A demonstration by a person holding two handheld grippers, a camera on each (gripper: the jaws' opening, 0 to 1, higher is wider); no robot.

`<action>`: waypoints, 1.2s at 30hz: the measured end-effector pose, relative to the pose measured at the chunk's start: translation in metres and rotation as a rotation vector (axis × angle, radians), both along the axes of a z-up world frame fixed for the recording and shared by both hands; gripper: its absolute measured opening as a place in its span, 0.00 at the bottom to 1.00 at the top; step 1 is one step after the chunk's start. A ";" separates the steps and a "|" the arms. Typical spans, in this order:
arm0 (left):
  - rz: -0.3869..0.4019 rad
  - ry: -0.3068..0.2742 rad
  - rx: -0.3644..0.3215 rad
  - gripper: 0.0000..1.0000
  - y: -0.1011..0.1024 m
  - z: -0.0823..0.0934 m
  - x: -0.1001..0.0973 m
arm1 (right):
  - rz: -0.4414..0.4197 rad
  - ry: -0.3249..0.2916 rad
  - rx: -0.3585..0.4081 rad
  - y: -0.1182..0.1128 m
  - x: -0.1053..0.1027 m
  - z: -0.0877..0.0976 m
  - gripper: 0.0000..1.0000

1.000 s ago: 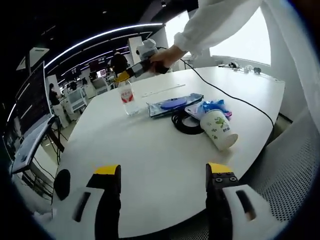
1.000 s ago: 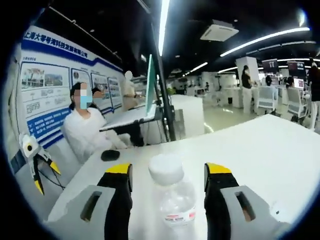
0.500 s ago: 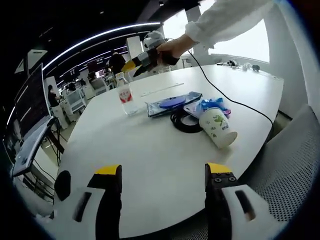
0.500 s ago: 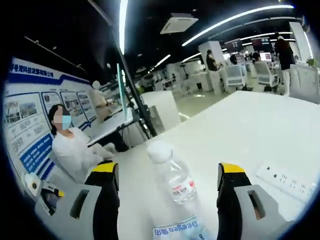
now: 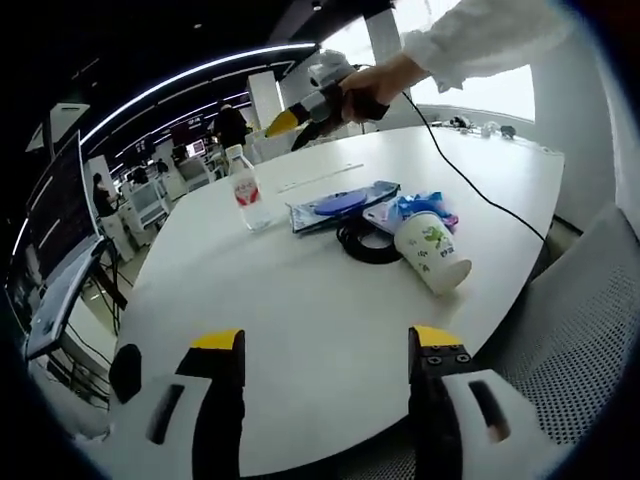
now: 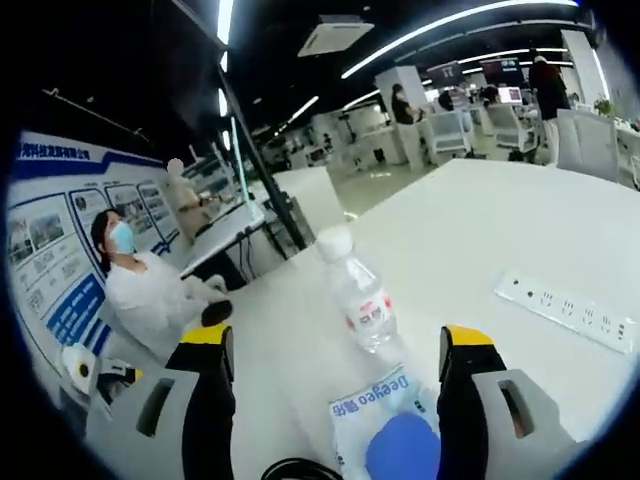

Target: Arrange the tabletop items into an orderly group along one side of the table until the central work area is clear of visible clutter.

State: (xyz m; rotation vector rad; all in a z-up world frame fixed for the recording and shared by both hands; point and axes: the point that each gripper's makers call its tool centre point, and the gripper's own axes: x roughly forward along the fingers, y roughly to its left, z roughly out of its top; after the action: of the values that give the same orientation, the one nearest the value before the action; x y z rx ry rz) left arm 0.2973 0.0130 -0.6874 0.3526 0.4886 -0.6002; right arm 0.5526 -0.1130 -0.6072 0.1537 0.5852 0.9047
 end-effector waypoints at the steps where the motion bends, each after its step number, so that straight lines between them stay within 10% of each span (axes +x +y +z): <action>1: 0.000 0.000 0.000 0.67 0.000 0.000 0.000 | -0.003 0.009 -0.001 -0.002 -0.003 -0.001 0.84; 27: 0.018 0.023 -0.044 0.70 0.000 0.003 0.000 | 0.084 0.133 -0.138 -0.032 -0.105 -0.036 0.90; 36: 0.019 0.036 -0.039 0.68 0.000 0.001 0.000 | 0.086 0.155 -0.136 -0.034 -0.110 -0.042 0.90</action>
State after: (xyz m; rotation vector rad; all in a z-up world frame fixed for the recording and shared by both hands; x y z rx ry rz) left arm 0.2973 0.0129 -0.6866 0.3006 0.5138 -0.5981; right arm 0.4428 -0.1470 -0.6488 0.0772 0.8002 0.9381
